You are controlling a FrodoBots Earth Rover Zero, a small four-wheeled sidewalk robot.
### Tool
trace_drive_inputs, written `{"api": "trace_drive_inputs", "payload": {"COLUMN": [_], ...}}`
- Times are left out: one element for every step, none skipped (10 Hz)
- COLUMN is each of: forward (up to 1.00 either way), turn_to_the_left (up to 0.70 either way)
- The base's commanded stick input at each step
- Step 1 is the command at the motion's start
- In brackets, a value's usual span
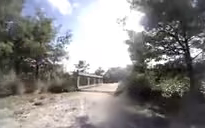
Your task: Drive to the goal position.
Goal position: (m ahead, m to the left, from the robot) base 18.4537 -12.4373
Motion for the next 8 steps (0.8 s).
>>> {"api": "trace_drive_inputs", "payload": {"forward": [0.70,0.70,0.70,0.70,0.70,0.70,0.70,0.70], "turn_to_the_left": [0.00,0.00,0.00,0.00,0.00,0.00,0.00,0.00]}}
